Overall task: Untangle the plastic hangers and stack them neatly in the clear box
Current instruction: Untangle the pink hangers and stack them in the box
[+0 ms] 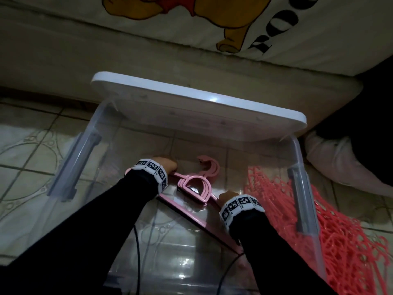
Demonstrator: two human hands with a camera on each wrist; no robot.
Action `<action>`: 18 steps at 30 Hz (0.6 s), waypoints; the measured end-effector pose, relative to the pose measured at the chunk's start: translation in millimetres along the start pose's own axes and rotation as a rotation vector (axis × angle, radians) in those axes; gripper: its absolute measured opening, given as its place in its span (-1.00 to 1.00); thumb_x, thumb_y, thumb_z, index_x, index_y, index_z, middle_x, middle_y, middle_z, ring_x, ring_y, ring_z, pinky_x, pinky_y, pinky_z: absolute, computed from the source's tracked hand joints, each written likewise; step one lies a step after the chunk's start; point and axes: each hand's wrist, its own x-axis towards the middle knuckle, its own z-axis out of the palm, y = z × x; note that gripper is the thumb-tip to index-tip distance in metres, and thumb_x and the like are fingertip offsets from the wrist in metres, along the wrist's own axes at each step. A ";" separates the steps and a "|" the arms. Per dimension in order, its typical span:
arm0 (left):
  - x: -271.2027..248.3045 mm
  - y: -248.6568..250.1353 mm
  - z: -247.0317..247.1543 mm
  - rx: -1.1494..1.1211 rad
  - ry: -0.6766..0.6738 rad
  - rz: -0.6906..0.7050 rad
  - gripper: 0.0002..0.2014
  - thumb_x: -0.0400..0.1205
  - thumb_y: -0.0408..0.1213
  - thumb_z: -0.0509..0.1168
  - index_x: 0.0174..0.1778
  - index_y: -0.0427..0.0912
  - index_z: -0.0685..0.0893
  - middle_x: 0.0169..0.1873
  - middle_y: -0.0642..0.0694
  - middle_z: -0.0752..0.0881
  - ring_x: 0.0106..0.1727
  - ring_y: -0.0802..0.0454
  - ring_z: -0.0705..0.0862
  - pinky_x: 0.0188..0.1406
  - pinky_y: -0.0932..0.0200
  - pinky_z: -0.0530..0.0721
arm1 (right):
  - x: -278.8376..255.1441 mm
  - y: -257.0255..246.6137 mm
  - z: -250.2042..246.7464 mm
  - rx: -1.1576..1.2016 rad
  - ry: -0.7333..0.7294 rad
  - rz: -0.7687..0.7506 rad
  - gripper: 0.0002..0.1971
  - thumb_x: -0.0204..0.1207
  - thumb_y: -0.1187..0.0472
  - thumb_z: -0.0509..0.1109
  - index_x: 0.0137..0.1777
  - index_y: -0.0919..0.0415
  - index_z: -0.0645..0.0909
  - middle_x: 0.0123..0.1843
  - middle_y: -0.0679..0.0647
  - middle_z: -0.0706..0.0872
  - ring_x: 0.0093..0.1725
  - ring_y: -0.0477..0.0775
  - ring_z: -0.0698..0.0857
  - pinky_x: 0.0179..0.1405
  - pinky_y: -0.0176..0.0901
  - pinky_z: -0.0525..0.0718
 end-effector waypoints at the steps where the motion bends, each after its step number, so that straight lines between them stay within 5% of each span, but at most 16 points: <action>1: -0.7 1.7 -0.3 0.012 0.002 0.001 -0.68 0.62 -0.34 0.24 0.31 -0.19 0.58 0.33 -0.23 0.58 0.34 -0.18 0.56 0.27 0.14 0.47 | -3.5 -1.9 -1.8 -0.031 0.021 -0.013 -0.85 0.62 0.19 0.18 -0.04 0.16 0.58 0.05 0.10 0.74 0.01 0.10 0.73 -0.06 -0.11 0.69; 8: -7.3 20.3 1.0 0.130 0.047 0.072 -0.76 0.58 -0.25 0.27 0.16 -0.12 0.65 0.14 -0.16 0.72 0.19 -0.17 0.68 0.08 0.06 0.62 | 8.0 -5.0 -1.8 0.128 0.049 -0.013 -0.76 0.66 0.14 0.19 0.16 0.20 0.63 0.16 0.11 0.72 0.12 0.10 0.71 -0.02 -0.16 0.60; 13: 3.9 36.4 1.5 0.180 -0.010 0.096 -0.70 0.62 -0.36 0.23 0.26 -0.27 0.62 0.23 -0.27 0.67 0.25 -0.24 0.65 0.09 -0.01 0.60 | 22.3 -18.6 -4.6 0.198 0.054 -0.012 -0.71 0.61 0.26 0.19 0.25 0.23 0.62 0.24 0.23 0.68 0.22 0.23 0.68 0.12 -0.03 0.60; 18: 1.3 25.3 4.2 0.074 0.070 0.102 -0.82 0.52 -0.25 0.34 0.03 -0.11 0.67 0.05 -0.16 0.74 0.11 -0.18 0.71 -0.05 0.11 0.60 | 17.7 -7.7 6.6 0.227 0.122 0.038 -0.79 0.56 0.11 0.27 0.09 0.13 0.65 0.11 0.13 0.73 0.10 0.18 0.73 -0.15 -0.17 0.53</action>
